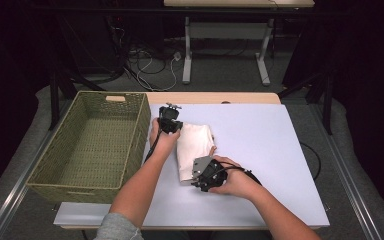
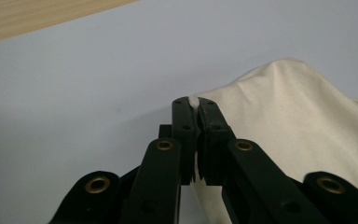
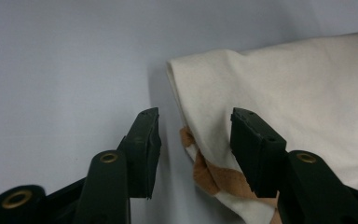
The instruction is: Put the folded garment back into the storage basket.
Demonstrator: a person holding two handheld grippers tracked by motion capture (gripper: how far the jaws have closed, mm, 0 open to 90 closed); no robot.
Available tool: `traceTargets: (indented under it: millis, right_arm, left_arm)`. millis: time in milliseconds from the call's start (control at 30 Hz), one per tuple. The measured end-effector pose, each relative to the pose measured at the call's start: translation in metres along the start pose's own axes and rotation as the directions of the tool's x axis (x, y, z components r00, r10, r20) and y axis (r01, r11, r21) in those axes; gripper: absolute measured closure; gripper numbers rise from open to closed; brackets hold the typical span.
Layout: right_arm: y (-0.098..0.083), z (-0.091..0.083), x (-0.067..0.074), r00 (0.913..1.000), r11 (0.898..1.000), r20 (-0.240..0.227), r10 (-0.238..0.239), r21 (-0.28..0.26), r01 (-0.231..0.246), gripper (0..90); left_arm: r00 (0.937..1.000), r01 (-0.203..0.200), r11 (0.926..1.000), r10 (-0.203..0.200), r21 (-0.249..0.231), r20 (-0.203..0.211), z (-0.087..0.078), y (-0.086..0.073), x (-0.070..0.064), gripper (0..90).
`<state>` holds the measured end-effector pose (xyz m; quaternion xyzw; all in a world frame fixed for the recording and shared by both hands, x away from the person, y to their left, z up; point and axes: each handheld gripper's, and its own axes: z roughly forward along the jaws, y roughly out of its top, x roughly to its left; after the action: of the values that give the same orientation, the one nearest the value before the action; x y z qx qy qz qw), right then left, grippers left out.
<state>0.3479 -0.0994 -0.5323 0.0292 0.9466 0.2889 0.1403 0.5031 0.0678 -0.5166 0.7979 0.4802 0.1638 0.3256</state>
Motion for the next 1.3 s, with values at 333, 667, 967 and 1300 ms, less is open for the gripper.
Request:
traceTargets:
  millis: [333, 667, 967, 1300]
  right_arm:
    - [-0.004, 0.013, -0.008, 0.9990, 0.999, -0.022, 0.039, 0.006, -0.039, 53.7]
    - [-0.006, 0.019, -0.019, 0.9922, 0.994, -0.058, 0.111, 0.008, -0.110, 51.7]
    - [-0.009, 0.021, -0.026, 0.9862, 0.990, -0.086, 0.141, -0.007, -0.142, 57.5]
    - [-0.005, 0.023, -0.022, 0.9955, 0.996, -0.023, 0.092, -0.007, -0.092, 76.7]
  left_arm:
    - [0.9998, -0.013, 0.9998, 0.013, -0.016, 0.015, -0.003, 0.001, -0.003, 86.7]
    - [0.9993, -0.025, 0.9995, 0.026, -0.020, 0.026, -0.008, 0.001, -0.006, 86.6]
    - [0.9992, -0.030, 0.9993, 0.030, -0.024, 0.028, -0.010, 0.001, -0.007, 86.6]
    - [0.9987, -0.038, 0.9990, 0.039, -0.023, 0.034, -0.010, -0.001, -0.009, 86.7]
